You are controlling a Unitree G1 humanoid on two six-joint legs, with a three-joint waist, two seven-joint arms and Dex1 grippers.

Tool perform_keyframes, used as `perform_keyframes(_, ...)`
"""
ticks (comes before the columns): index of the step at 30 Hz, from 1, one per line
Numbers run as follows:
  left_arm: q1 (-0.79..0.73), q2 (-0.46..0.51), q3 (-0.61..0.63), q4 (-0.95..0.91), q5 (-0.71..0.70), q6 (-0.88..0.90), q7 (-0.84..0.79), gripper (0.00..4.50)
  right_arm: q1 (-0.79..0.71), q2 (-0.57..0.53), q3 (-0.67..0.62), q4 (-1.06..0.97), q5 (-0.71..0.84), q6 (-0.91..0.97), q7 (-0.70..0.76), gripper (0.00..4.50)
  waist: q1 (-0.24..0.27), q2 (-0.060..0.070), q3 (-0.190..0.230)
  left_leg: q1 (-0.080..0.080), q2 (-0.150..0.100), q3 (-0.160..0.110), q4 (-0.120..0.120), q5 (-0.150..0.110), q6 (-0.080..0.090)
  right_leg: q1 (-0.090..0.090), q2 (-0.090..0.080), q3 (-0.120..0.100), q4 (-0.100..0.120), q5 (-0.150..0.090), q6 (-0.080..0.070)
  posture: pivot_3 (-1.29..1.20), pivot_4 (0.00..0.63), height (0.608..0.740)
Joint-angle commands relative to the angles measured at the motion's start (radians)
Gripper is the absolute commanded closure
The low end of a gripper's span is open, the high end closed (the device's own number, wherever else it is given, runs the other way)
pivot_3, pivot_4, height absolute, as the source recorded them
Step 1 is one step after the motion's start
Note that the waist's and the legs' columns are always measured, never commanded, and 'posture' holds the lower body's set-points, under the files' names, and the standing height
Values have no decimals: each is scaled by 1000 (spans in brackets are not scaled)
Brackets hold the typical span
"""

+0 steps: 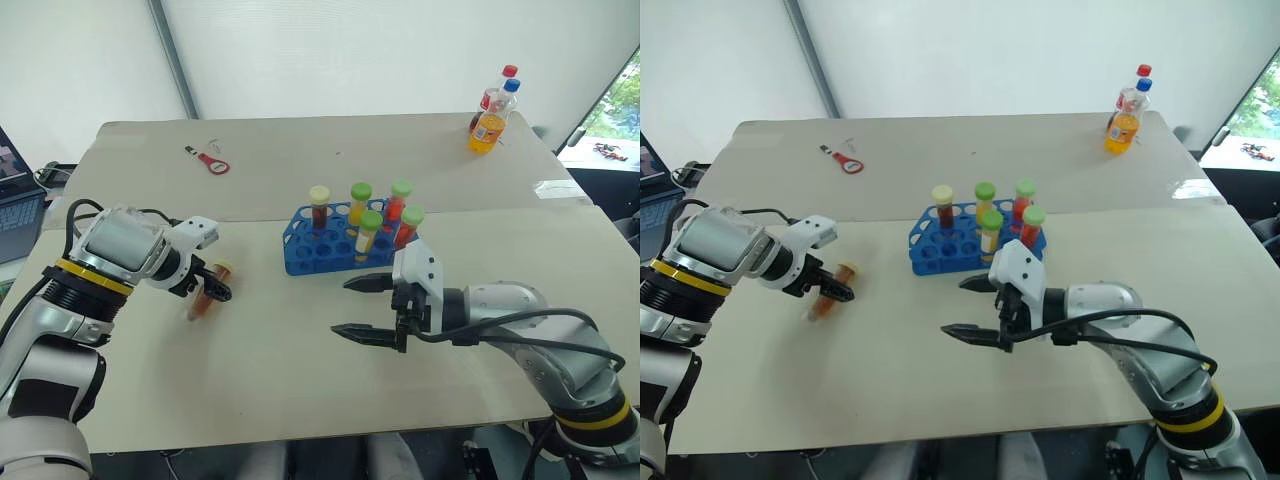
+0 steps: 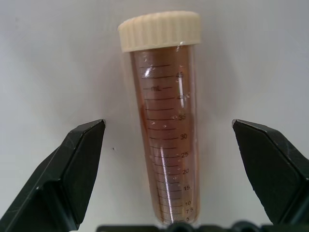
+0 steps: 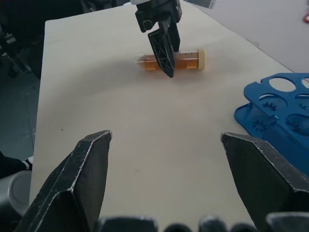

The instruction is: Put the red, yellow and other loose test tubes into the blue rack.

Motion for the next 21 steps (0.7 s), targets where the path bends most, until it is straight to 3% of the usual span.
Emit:
perform_keyframes(1,-23,-14,-12,49,20,-62,18,1242,4,-1,-42,-54,39,23,-18,450,7,0,0,0,0,0,0,0,0,0,0,0,0,0,0,0,150,740)
perform_keyframes(5,-21,-35,-31,107,44,-141,22,3323,11,-4,-52,-80,62,49,-40,450,14,0,0,0,-1,0,1,0,0,0,-1,0,0,0,0,0,150,740)
perform_keyframes(6,-18,-41,-34,114,49,-159,18,3643,14,-5,-57,-88,71,59,-47,450,17,0,0,0,-1,0,2,0,0,1,-1,0,0,0,0,0,150,740)
perform_keyframes(12,-12,-9,-10,92,62,-389,-83,3680,47,-37,-109,-133,115,107,-75,450,27,0,0,1,-1,-1,8,0,0,2,-3,0,6,0,0,0,150,740)
perform_keyframes(17,-56,-42,165,31,-49,-526,-195,3680,140,-110,-162,-178,75,60,-62,450,32,-1,0,-1,-1,-1,9,0,0,1,-3,-1,7,0,0,0,150,740)
perform_keyframes(21,-36,-159,372,-52,-181,-607,-167,3681,258,-157,-205,-198,-15,-54,-48,450,32,-2,0,-3,-1,-1,10,-1,1,0,-3,-2,6,0,1,0,150,740)
